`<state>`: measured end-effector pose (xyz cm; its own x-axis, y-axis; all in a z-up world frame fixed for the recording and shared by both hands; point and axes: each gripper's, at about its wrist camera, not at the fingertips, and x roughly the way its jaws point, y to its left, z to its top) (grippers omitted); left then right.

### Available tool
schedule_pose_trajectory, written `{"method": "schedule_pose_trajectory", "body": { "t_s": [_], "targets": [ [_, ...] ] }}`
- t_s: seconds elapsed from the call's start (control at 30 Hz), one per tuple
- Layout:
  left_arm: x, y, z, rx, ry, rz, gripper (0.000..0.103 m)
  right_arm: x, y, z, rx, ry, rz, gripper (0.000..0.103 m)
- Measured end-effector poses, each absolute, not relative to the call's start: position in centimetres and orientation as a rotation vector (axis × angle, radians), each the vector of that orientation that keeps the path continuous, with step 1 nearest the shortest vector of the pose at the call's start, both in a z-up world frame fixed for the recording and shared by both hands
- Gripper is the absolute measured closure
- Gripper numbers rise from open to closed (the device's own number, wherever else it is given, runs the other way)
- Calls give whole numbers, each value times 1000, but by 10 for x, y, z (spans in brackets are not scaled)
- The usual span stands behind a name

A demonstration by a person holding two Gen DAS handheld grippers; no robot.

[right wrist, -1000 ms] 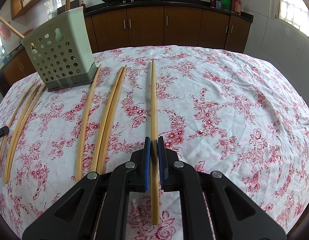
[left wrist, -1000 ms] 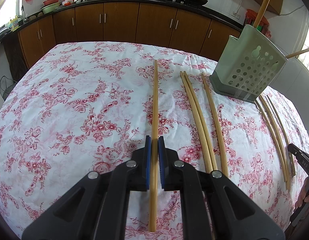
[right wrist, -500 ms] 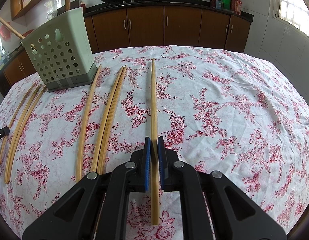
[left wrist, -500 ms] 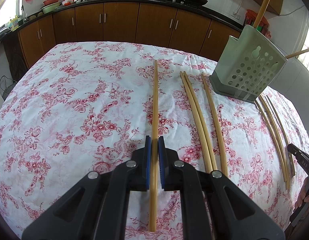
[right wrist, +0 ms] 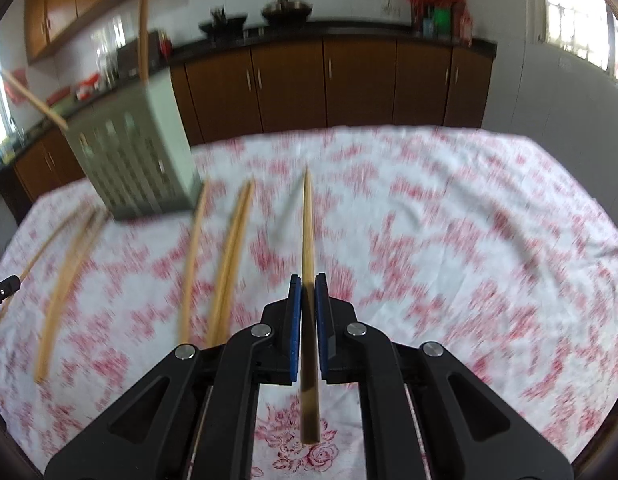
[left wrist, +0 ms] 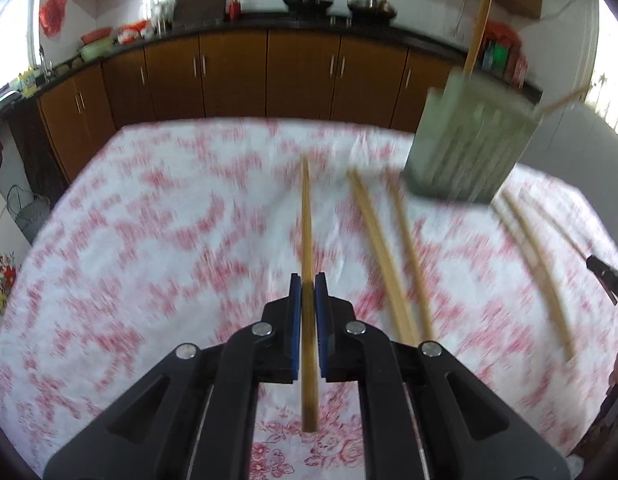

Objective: Organize utensils
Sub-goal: 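Lift the chopstick upright over the basket with the left tool while the right tool does likewise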

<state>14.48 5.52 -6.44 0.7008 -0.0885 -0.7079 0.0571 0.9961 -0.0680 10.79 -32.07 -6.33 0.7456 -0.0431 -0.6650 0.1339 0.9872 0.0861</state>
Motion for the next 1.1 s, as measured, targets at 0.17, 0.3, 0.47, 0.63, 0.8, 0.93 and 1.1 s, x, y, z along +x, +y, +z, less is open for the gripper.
{"method": "schedule_pose_trajectory", "body": {
  "t_s": [0.17,0.3,0.47,0.63,0.8,0.93,1.1],
  "targets": [
    [140,59,-12,-81,655,-96,95,98,-323,-19,132,594,-92,95],
    [139,61,17,-96,588,-100,95,96,-323,4,137,528,-84,95],
    [137,57,44,-89,534,-109,95,96,-318,30,130,465,-69,95],
    [129,50,74,-80,477,-158,95,95,-311,61,145,390,-19,95],
    [120,32,102,-79,436,-234,95,90,-304,94,189,300,65,95],
    [110,16,119,-66,403,-289,95,85,-293,119,203,214,128,95],
    [110,3,137,-88,343,-311,95,94,-279,131,189,152,156,95]
  ]
}}
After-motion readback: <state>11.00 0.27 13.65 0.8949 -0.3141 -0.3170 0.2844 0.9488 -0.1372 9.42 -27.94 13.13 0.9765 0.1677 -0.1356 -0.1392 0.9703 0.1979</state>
